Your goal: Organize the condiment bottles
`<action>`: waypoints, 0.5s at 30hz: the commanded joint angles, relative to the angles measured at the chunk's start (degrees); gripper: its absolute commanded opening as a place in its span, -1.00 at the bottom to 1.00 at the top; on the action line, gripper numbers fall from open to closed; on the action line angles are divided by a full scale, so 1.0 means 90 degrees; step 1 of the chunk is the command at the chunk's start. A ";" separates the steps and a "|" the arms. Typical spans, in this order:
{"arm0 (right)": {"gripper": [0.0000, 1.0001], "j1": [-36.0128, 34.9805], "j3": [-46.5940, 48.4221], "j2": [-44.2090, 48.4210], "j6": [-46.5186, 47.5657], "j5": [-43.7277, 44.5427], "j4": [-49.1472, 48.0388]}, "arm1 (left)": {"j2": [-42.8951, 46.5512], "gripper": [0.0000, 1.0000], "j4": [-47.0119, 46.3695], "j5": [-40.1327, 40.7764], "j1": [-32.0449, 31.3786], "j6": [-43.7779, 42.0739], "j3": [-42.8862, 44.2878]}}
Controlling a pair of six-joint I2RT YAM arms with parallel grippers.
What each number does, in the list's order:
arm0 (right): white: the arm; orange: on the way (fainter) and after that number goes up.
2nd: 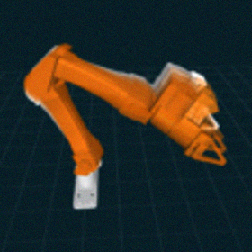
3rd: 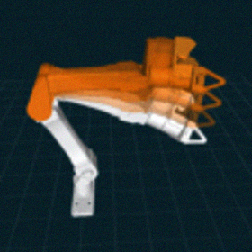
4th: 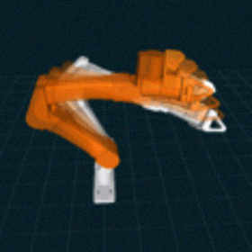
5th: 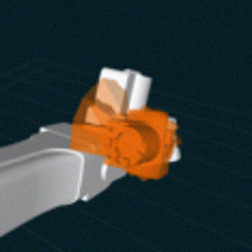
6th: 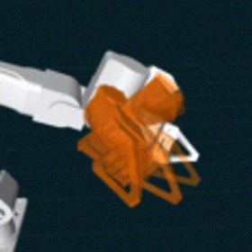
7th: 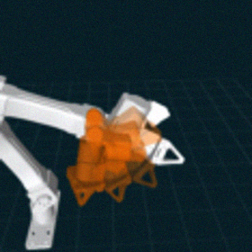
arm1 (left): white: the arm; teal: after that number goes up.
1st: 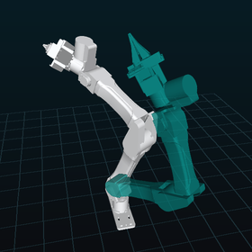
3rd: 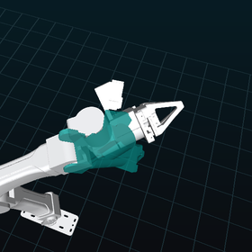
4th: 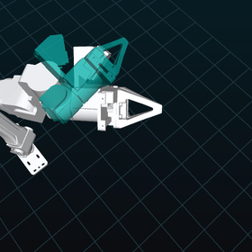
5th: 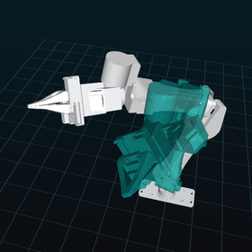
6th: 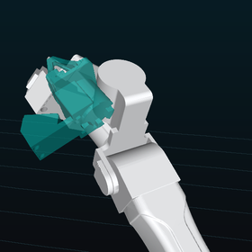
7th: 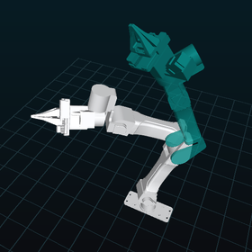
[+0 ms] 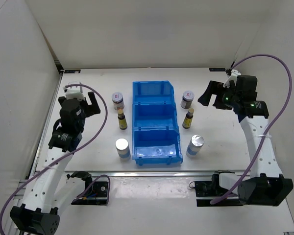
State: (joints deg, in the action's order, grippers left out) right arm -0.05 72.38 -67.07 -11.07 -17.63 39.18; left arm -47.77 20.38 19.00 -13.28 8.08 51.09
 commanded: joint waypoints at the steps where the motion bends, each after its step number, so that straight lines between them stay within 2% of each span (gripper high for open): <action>1: 1.00 0.0006 -0.0063 0.0400 -0.0263 0.0014 0.0129 | 0.0297 1.00 0.0099 0.0629 -0.0019 0.0536 -0.0188; 2: 1.00 0.0006 -0.0131 0.0401 -0.0264 0.0015 0.0129 | 0.0298 1.00 0.0302 0.1271 -0.0019 0.1080 -0.0246; 6: 1.00 0.0006 -0.0191 0.0625 -0.0176 -0.0842 0.0256 | 0.0570 1.00 0.0411 0.1824 -0.0019 0.1241 -0.0471; 9: 1.00 0.0006 -0.0278 0.0801 -0.0089 -0.1486 0.0256 | 0.0640 1.00 0.0343 0.1202 -0.0019 0.0940 -0.0472; 10: 1.00 0.0006 -0.0414 0.0802 -0.0088 -0.1769 0.0169 | 0.0562 1.00 0.0198 0.0464 -0.0019 0.0794 -0.0472; 13: 1.00 0.0006 -0.0503 0.0520 -0.0341 -0.2152 0.0343 | 0.0503 1.00 0.0118 -0.0399 -0.0019 0.0665 -0.0472; 15: 1.00 0.0064 -0.0503 0.0129 -0.0265 -0.2754 0.0675 | 0.0503 1.00 0.0118 -0.0413 -0.0019 0.0665 -0.0472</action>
State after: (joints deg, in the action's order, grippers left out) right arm 0.01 68.64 -62.46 -12.99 -33.17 41.58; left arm -43.44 22.31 21.19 -13.32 15.05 47.18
